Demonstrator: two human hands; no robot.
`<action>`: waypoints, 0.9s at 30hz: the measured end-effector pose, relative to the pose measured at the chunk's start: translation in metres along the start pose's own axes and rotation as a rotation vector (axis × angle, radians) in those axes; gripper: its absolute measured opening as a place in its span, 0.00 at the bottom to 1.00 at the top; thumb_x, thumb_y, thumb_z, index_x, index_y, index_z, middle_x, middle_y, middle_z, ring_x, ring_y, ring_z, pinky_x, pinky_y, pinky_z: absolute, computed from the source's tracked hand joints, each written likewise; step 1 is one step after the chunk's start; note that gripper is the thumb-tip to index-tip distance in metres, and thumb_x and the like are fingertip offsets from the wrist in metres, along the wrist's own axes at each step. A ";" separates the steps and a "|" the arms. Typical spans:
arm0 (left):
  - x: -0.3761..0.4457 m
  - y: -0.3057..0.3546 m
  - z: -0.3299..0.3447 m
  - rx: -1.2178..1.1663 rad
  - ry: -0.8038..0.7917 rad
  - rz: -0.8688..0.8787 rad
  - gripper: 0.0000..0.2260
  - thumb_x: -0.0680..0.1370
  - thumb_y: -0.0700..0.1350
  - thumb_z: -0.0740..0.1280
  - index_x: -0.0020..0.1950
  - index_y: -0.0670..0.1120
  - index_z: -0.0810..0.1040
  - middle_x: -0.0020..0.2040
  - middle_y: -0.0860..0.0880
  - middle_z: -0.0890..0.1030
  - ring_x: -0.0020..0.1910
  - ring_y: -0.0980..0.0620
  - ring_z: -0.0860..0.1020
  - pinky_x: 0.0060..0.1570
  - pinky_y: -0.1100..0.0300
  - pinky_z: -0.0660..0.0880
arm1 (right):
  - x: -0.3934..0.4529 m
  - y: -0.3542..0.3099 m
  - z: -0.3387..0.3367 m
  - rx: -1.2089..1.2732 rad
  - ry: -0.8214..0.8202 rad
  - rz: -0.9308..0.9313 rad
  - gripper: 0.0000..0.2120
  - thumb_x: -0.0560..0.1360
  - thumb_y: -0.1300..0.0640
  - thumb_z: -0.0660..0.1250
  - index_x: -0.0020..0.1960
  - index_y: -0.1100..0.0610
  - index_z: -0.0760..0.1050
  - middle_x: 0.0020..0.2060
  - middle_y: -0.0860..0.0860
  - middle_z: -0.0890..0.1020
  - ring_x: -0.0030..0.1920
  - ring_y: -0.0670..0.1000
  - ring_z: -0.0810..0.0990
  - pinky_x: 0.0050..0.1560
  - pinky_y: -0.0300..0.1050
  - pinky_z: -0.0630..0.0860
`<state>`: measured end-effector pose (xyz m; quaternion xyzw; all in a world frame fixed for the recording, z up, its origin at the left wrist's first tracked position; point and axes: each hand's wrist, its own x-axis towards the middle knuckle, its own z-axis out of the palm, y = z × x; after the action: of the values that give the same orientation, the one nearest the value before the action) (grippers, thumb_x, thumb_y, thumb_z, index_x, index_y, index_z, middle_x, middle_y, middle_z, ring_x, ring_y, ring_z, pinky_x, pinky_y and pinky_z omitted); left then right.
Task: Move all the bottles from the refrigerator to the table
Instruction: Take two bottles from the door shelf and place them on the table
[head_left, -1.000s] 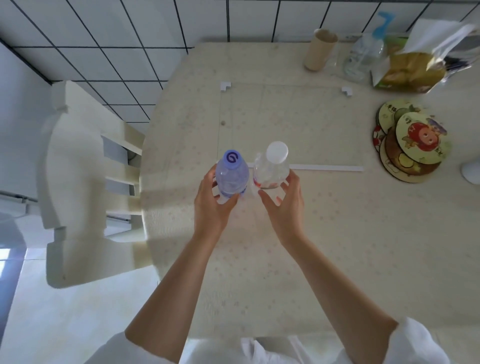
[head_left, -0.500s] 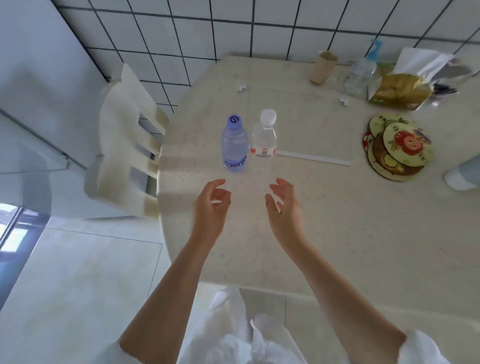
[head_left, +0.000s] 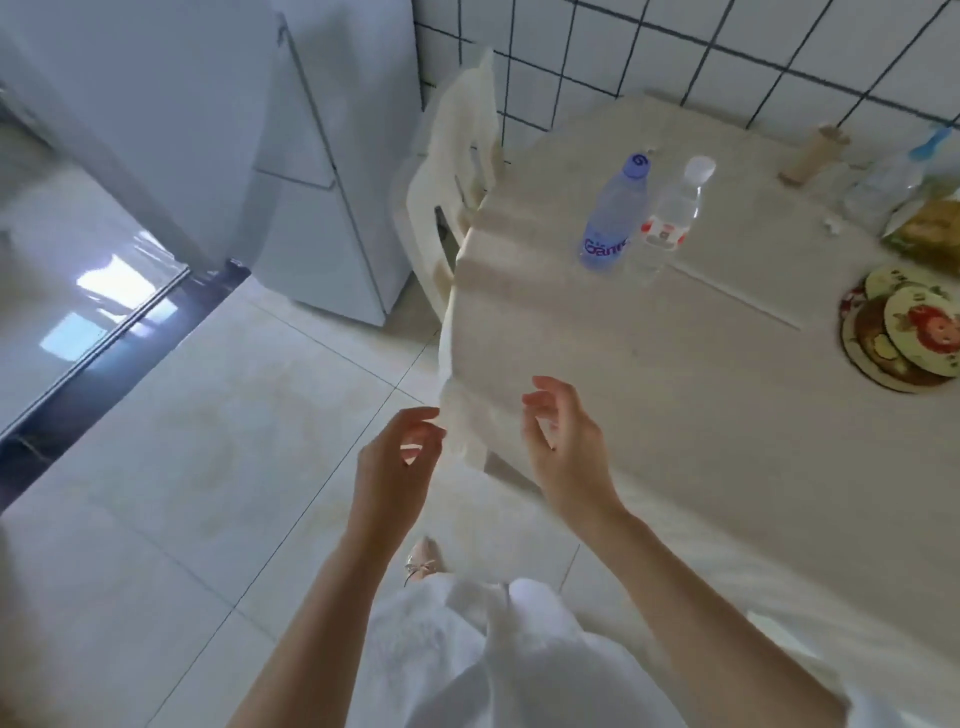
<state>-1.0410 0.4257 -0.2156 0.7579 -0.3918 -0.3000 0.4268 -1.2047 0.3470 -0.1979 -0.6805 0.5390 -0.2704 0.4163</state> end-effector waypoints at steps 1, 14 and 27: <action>-0.008 -0.008 -0.014 0.004 0.035 -0.011 0.10 0.77 0.38 0.67 0.53 0.53 0.78 0.41 0.59 0.84 0.44 0.65 0.80 0.43 0.74 0.73 | -0.007 -0.008 0.012 -0.024 -0.055 -0.012 0.16 0.78 0.55 0.63 0.65 0.55 0.68 0.55 0.48 0.79 0.57 0.47 0.77 0.60 0.41 0.72; -0.084 -0.135 -0.229 0.033 0.313 -0.273 0.07 0.78 0.42 0.67 0.53 0.52 0.79 0.43 0.54 0.83 0.43 0.60 0.81 0.44 0.68 0.77 | -0.094 -0.120 0.235 -0.092 -0.689 -0.184 0.17 0.78 0.53 0.62 0.66 0.51 0.66 0.56 0.46 0.77 0.58 0.43 0.75 0.55 0.27 0.68; -0.057 -0.230 -0.421 -0.016 0.266 -0.425 0.06 0.78 0.43 0.68 0.51 0.53 0.80 0.45 0.55 0.83 0.47 0.61 0.80 0.42 0.74 0.71 | -0.101 -0.214 0.402 -0.141 -0.781 -0.140 0.17 0.78 0.53 0.63 0.66 0.52 0.67 0.53 0.46 0.79 0.57 0.45 0.77 0.58 0.40 0.73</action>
<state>-0.6605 0.7235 -0.2191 0.8526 -0.1617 -0.2836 0.4080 -0.7947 0.5696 -0.2096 -0.7941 0.3097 0.0185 0.5227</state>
